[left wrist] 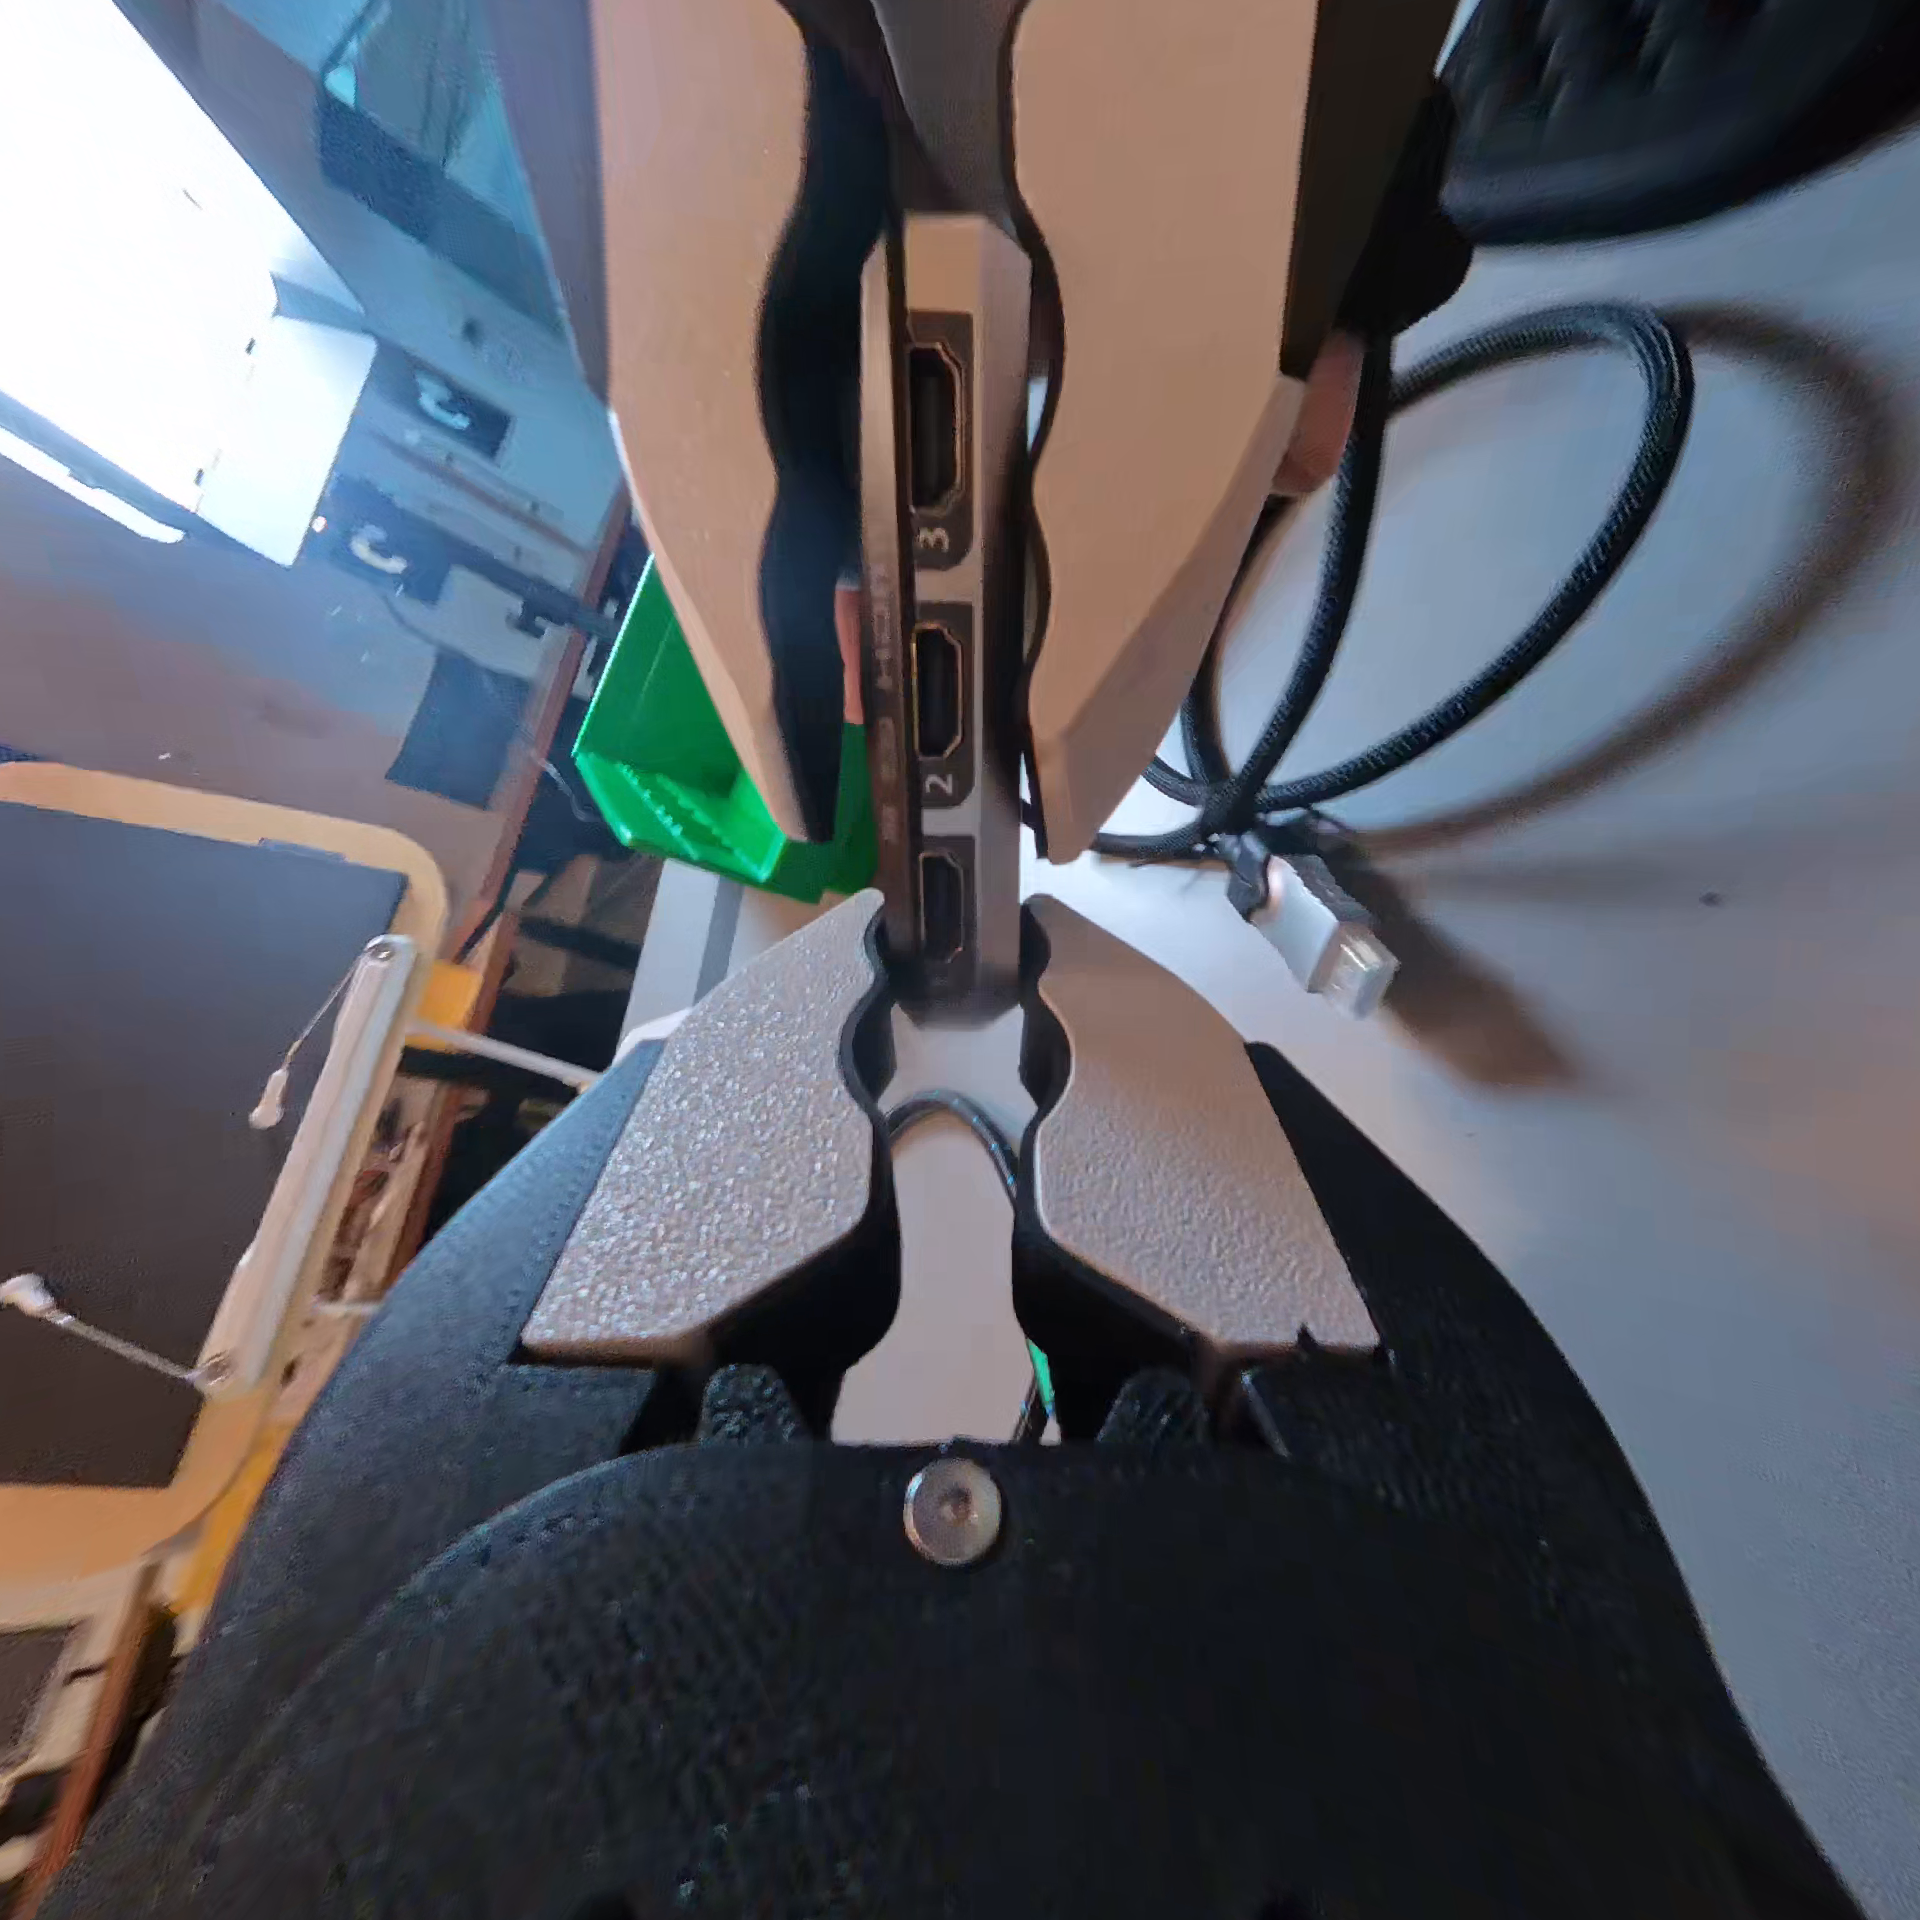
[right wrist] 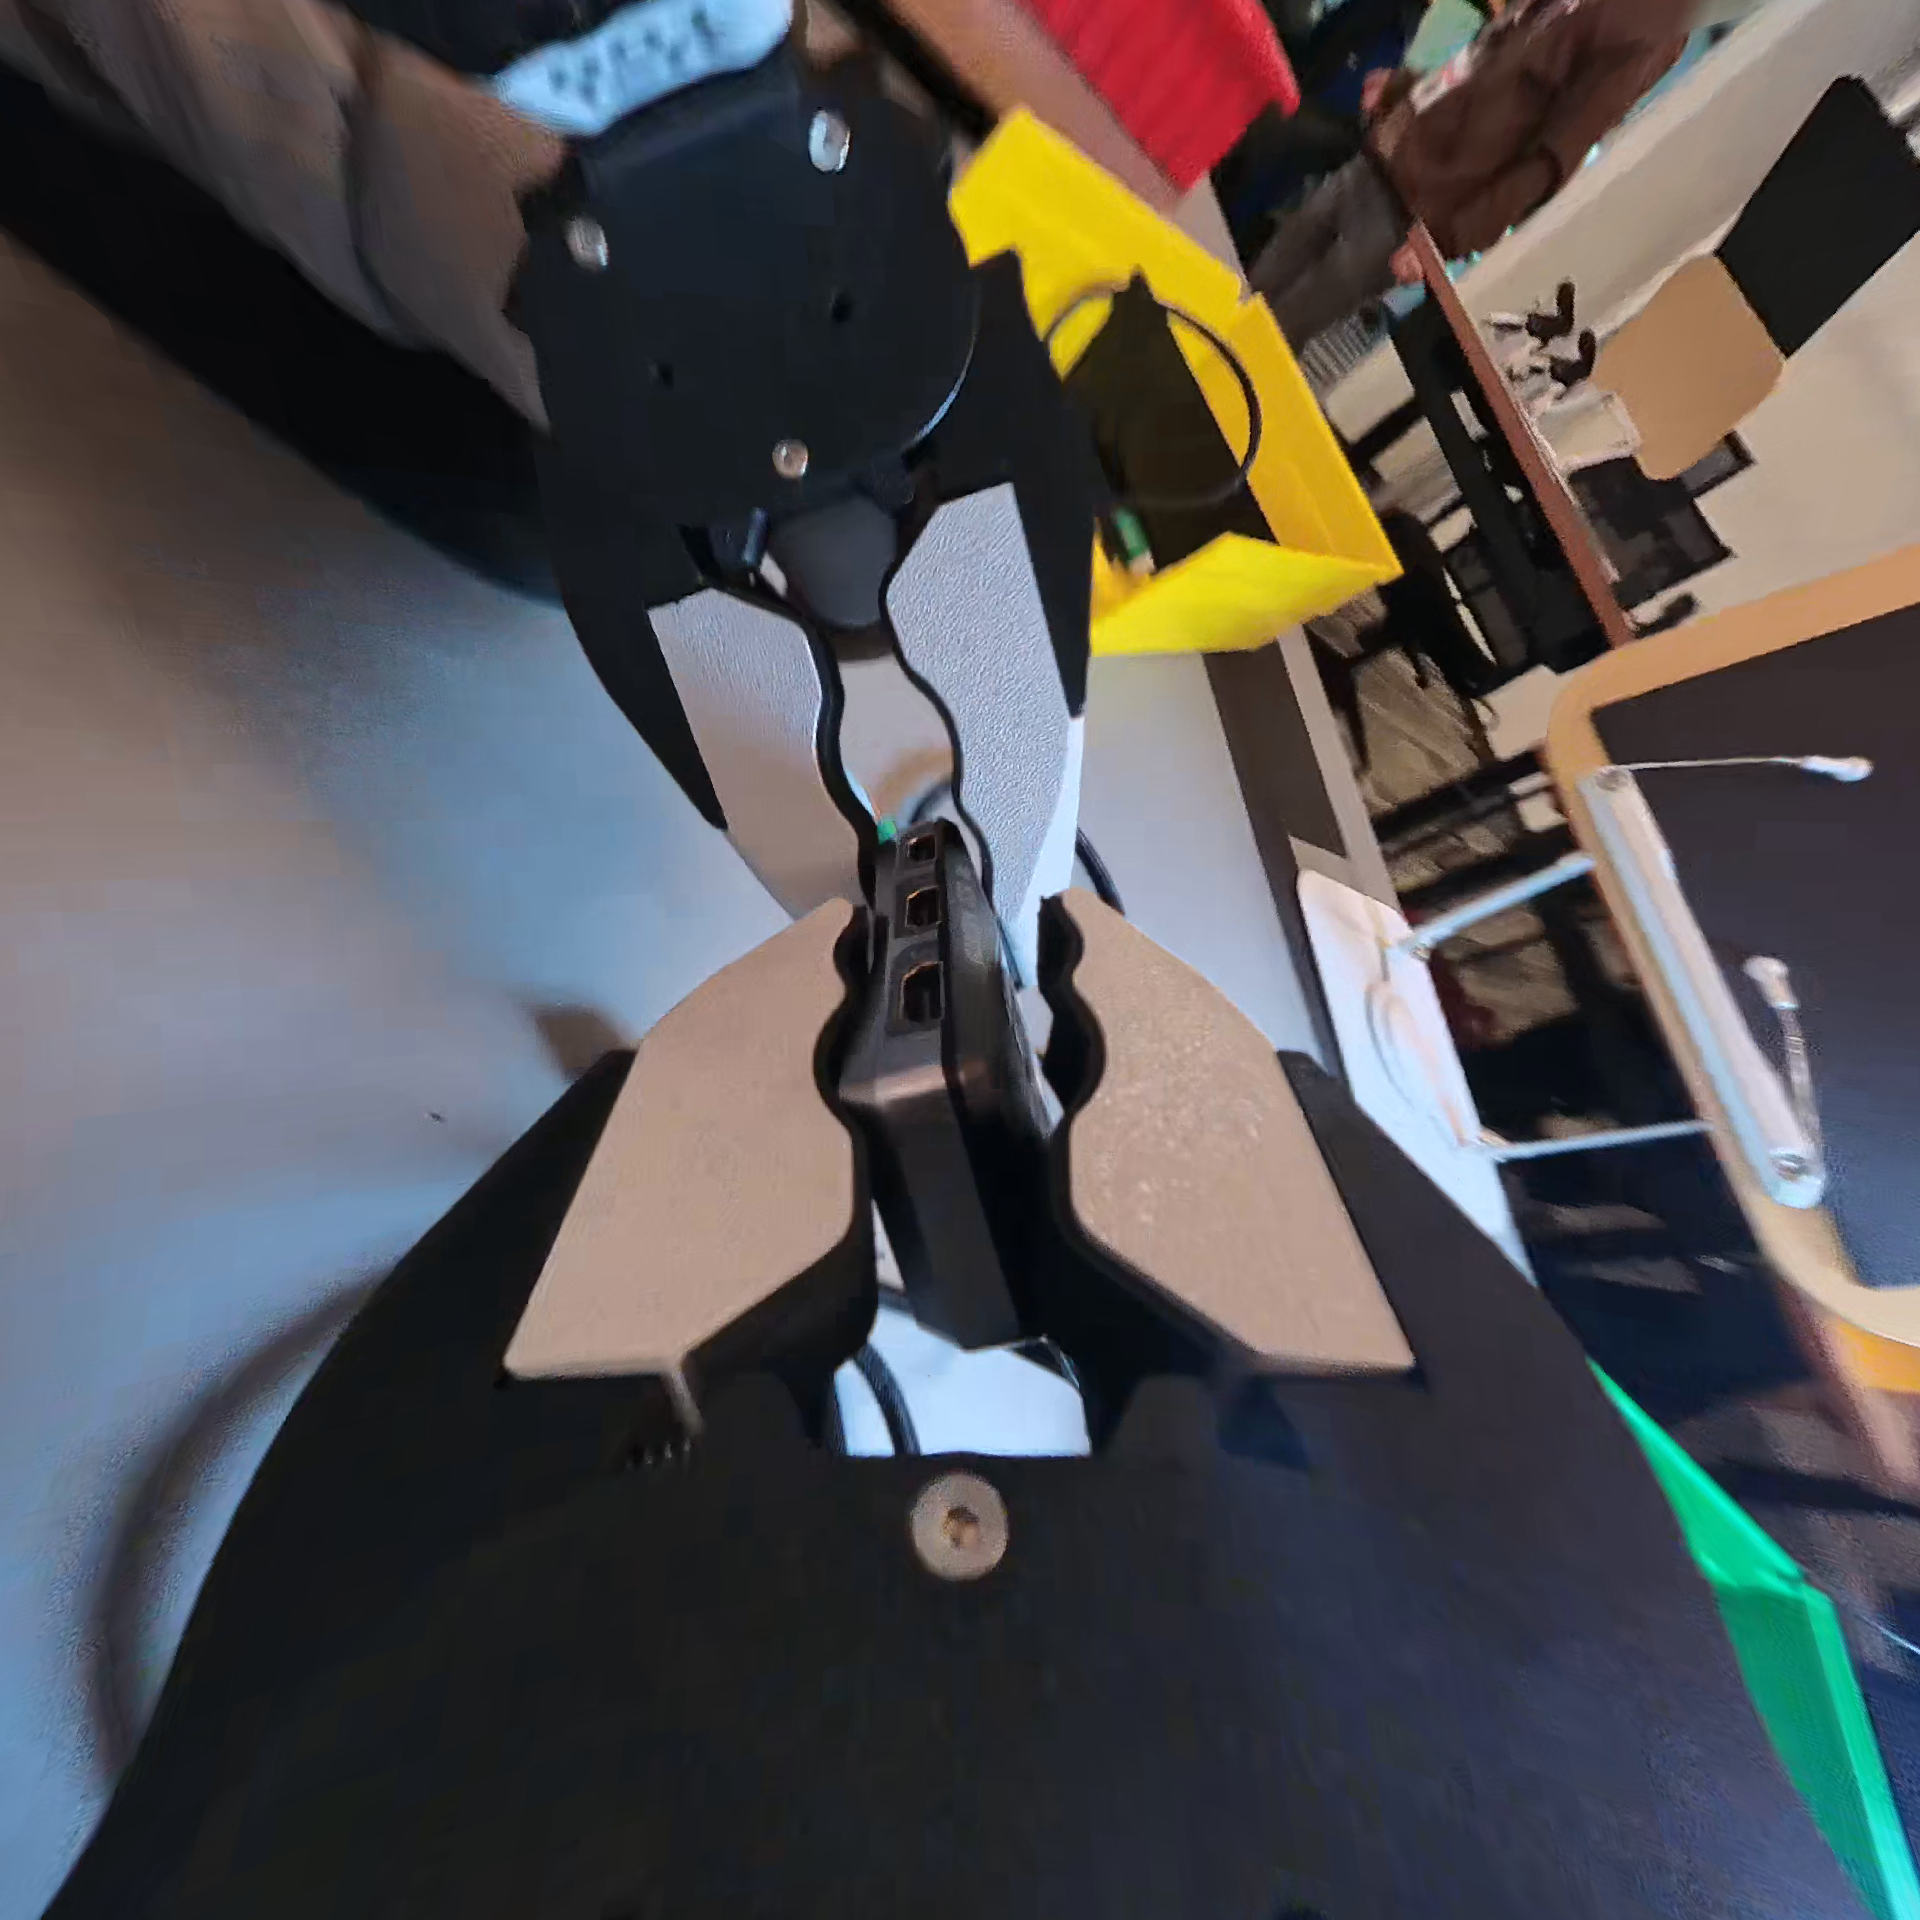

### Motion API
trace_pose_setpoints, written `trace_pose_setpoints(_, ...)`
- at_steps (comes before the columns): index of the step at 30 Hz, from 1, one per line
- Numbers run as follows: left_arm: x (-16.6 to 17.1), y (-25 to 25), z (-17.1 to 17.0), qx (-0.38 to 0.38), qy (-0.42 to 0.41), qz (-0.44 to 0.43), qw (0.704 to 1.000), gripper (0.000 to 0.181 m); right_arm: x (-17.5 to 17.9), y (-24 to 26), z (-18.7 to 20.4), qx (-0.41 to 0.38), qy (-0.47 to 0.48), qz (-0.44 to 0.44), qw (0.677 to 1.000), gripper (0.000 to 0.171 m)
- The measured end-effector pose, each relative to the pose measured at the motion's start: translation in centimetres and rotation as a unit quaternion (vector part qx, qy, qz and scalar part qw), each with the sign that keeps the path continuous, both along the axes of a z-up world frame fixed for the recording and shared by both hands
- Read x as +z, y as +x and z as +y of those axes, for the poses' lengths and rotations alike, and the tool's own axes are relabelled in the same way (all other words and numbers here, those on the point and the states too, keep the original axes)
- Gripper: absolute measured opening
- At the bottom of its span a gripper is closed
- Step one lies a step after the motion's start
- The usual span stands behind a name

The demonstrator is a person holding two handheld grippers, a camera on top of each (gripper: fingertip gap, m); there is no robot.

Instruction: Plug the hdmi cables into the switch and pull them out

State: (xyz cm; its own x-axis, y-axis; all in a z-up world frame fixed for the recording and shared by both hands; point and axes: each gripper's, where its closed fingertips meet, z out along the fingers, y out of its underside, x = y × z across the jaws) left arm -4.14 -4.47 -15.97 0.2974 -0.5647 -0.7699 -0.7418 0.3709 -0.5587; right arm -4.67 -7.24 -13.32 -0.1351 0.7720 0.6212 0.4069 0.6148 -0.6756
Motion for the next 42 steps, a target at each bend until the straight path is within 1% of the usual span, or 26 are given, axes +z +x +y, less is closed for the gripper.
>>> trace_pose_setpoints(1, 0.6, 0.1, -0.4, -0.015, -0.003, -0.016, 1.0, 0.02, 0.6, 0.2, -0.5, 0.022, -0.029, 0.01, 0.999, 0.033)
trace_pose_setpoints(4, 2.6, 1.0, -2.2, -0.077, -0.032, -0.096, 0.992, 0.021, 3.2, 1.4, -2.1, 0.102, -0.102, 0.062, 0.988, 0.033)
trace_pose_setpoints(5, 3.3, 1.2, -2.7, -0.097, -0.042, -0.119, 0.987, 0.021, 3.7, 1.8, -2.3, 0.116, -0.112, 0.07, 0.984, 0.033)
trace_pose_setpoints(7, 4.3, 1.4, -3.6, -0.127, -0.056, -0.158, 0.978, 0.02, 3.6, 2.4, -1.6, 0.117, -0.094, 0.072, 0.986, 0.035)
trace_pose_setpoints(8, 4.7, 1.5, -3.9, -0.137, -0.065, -0.174, 0.973, 0.02, 3.4, 2.6, -1.5, 0.123, -0.094, 0.073, 0.985, 0.036)
trace_pose_setpoints(10, 5.2, 1.6, -4.3, -0.151, -0.079, -0.199, 0.965, 0.021, 2.9, 2.7, -1.8, 0.137, -0.126, 0.067, 0.98, 0.039)
trace_pose_setpoints(12, 5.6, 1.7, -4.5, -0.164, -0.094, -0.223, 0.956, 0.021, 2.1, 2.0, -1.7, 0.125, -0.11, 0.06, 0.984, 0.038)
trace_pose_setpoints(14, 5.4, 2.0, -5.0, -0.181, -0.109, -0.231, 0.95, 0.021, 2.2, 1.4, -1.9, 0.118, -0.076, 0.075, 0.987, 0.023)
trace_pose_setpoints(17, 5.5, 1.9, -4.9, -0.185, -0.119, -0.246, 0.944, 0.021, 2.2, 1.4, -1.8, 0.103, -0.08, 0.052, 0.99, 0.023)
trace_pose_setpoints(21, 3.8, 1.4, -3.8, -0.147, -0.114, -0.204, 0.961, 0.021, 0.5, 1.6, -0.6, 0.047, -0.07, -0.028, 0.996, 0.023)
trace_pose_setpoints(24, 2.4, 1.2, -3.1, -0.122, -0.106, -0.165, 0.973, 0.021, 0.1, 1.8, -0.6, 0.026, -0.087, -0.045, 0.995, 0.023)
trace_pose_setpoints(26, 2.3, 1.5, -3.4, -0.129, -0.125, -0.17, 0.969, 0.021, 0.8, 1.8, -1.2, 0.037, -0.095, -0.031, 0.994, 0.023)
trace_pose_setpoints(29, 3.3, 1.9, -4.1, -0.152, -0.136, -0.199, 0.958, 0.02, 2.2, 1.9, -2.3, 0.088, -0.111, 0.024, 0.99, 0.023)
trace_pose_setpoints(32, 3.3, 2.2, -4.4, -0.166, -0.16, -0.222, 0.948, 0.02, 2.2, 2.0, -2.6, 0.123, -0.136, 0.059, 0.981, 0.024)
trace_pose_setpoints(34, 2.9, 2.2, -4.3, -0.17, -0.175, -0.231, 0.942, 0.02, 1.8, 2.0, -2.6, 0.132, -0.149, 0.063, 0.978, 0.025)
trace_pose_setpoints(36, 2.5, 2.3, -4.4, -0.174, -0.188, -0.234, 0.938, 0.02, 1.6, 2.0, -2.7, 0.138, -0.139, 0.058, 0.979, 0.026)
trace_pose_setpoints(42, 2.8, 2.4, -4.5, -0.189, -0.217, -0.265, 0.92, 0.02, 2.1, 1.9, -3.0, 0.139, -0.138, 0.066, 0.978, 0.027)
